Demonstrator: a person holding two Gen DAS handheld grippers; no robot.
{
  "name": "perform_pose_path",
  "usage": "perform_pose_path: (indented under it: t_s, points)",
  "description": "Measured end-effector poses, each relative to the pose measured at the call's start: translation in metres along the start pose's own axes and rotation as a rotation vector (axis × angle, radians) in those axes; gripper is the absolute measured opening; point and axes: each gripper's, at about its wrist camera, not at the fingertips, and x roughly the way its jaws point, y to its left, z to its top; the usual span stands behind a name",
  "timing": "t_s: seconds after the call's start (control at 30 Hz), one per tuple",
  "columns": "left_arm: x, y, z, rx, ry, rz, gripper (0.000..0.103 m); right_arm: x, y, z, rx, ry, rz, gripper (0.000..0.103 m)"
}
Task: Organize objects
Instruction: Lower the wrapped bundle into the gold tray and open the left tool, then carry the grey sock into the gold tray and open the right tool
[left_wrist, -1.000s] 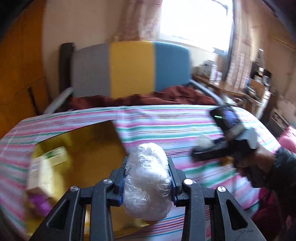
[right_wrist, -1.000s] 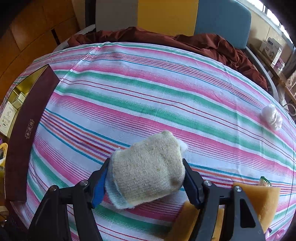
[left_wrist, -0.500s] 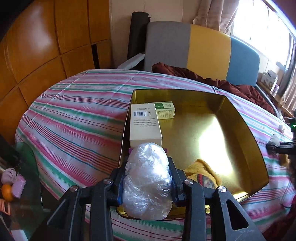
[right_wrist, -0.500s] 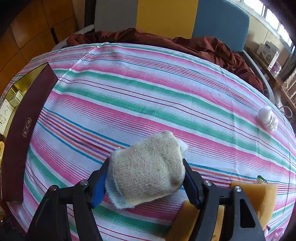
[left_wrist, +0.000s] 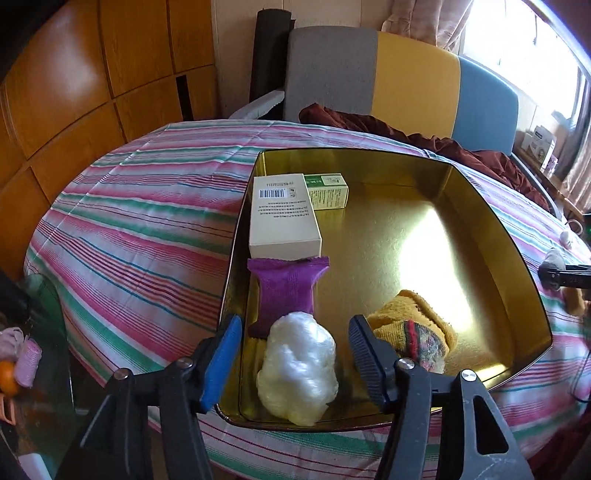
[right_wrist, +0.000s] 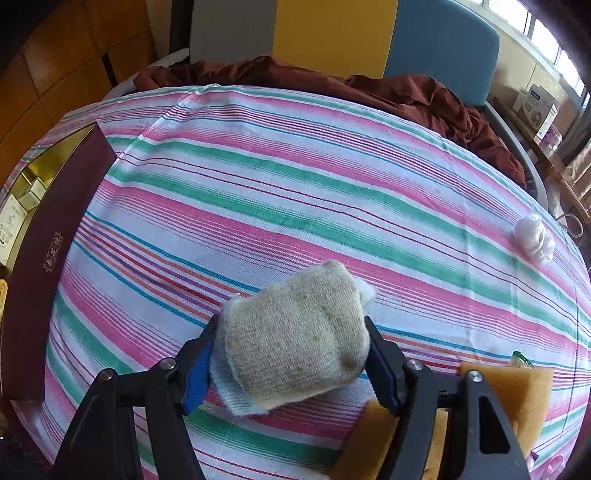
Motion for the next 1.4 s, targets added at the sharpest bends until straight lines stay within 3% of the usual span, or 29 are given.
perform_pose_path:
  t_s: [0.3,0.43,0.63,0.8,0.93,1.13,1.4]
  points:
    - [-0.033,-0.005,0.013,0.001,-0.089,0.034,0.062,-0.001,0.004,0.000,-0.001,-0.005,-0.019,0.071]
    - [-0.048,-0.006,0.015,0.011,-0.127,0.031,0.066,-0.012,0.012,0.003,-0.001,-0.016,-0.068,0.071]
    - [-0.061,-0.004,0.012,0.032,-0.168,0.037,0.067,-0.066,0.052,0.017,0.027,-0.152,0.034,0.071]
    - [-0.068,0.001,0.005,0.025,-0.193,0.048,0.067,-0.108,0.117,0.035,-0.049,-0.241,0.132,0.071]
    - [-0.074,0.007,0.002,0.005,-0.209,0.040,0.070,-0.123,0.174,0.047,-0.108,-0.263,0.230,0.071]
    - [-0.077,0.021,-0.004,-0.028,-0.217,0.026,0.075,-0.099,0.248,0.059,-0.128,-0.191,0.318,0.071]
    - [-0.073,0.056,-0.011,-0.137,-0.208,0.019,0.077,-0.041,0.311,0.055,-0.129,-0.048,0.302,0.071]
